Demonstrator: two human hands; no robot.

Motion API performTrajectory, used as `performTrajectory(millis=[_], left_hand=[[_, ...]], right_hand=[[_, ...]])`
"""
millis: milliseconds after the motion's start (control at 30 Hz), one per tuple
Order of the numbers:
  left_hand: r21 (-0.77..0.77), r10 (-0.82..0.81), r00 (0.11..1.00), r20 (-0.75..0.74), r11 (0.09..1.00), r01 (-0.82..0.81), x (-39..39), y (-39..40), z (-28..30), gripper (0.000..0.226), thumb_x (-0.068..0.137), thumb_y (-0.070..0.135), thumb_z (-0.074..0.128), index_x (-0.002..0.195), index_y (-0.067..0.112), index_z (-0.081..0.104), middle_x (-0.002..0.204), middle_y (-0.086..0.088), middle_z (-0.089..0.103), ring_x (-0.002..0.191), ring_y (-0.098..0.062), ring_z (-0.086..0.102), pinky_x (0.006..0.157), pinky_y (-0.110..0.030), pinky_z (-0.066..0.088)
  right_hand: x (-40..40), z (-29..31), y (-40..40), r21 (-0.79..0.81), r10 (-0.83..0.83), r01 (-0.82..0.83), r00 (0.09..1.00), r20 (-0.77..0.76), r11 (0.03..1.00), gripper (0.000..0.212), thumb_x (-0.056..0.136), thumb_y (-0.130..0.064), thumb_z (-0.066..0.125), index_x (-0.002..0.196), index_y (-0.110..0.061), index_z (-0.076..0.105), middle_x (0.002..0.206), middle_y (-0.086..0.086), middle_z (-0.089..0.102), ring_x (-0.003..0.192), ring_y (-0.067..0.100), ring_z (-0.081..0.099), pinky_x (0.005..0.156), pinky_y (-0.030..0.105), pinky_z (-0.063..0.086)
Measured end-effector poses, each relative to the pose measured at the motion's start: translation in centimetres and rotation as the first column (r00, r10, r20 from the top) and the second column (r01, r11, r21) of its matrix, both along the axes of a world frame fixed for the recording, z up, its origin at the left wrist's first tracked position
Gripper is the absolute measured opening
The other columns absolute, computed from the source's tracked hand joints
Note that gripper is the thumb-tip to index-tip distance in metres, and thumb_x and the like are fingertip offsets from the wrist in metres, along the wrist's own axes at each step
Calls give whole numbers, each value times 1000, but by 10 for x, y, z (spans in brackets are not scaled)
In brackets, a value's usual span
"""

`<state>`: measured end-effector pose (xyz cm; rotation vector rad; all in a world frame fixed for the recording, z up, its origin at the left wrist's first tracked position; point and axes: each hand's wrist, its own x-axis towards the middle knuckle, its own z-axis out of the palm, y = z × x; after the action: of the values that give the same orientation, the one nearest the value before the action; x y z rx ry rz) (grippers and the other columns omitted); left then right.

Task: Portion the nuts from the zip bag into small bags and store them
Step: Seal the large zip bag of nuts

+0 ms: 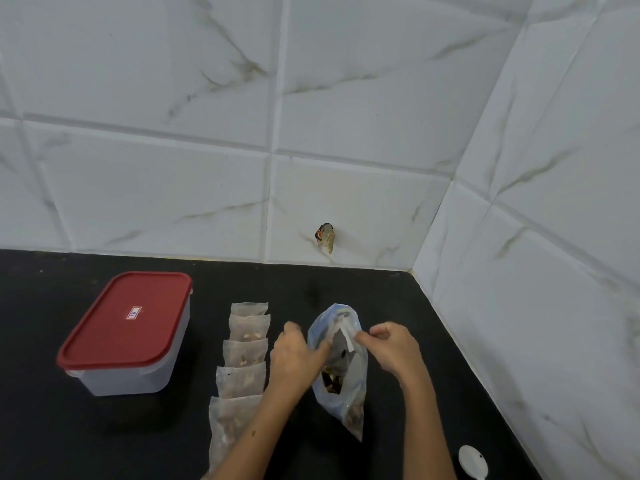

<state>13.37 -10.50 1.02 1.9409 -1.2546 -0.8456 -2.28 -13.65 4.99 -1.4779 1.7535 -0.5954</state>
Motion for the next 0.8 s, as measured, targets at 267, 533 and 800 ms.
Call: performTrajectory(millis=[267, 533, 800], left_hand=[[-175, 69, 997, -28, 982, -73, -19, 23, 4, 13, 86, 19, 65, 83, 17, 52, 77, 4, 59, 63, -5, 56, 49, -12, 39], [89, 242, 858, -453, 970, -227, -15, 31, -7, 43, 81, 29, 74, 104, 14, 40, 95, -1, 55, 80, -10, 56, 61, -22, 46], [338, 294, 595, -748, 940, -39, -21, 49, -12, 29, 89, 12, 62, 116, 4, 56, 107, -16, 64, 92, -28, 65, 63, -34, 55]], right_hand=[[21, -3, 24, -252, -160, 87, 945, -284, 964, 15, 82, -25, 69, 81, -21, 54, 78, -4, 58, 70, 8, 56, 64, 24, 47], [7, -18, 47, -90, -190, 224, 938, 289, 970, 20, 82, -35, 69, 92, -21, 59, 89, -5, 62, 81, 7, 59, 71, 26, 50], [1, -19, 71, 349, -240, 79, 862, 447, 934, 35, 91, -40, 57, 94, -6, 68, 81, 10, 73, 73, 19, 67, 66, 29, 53]])
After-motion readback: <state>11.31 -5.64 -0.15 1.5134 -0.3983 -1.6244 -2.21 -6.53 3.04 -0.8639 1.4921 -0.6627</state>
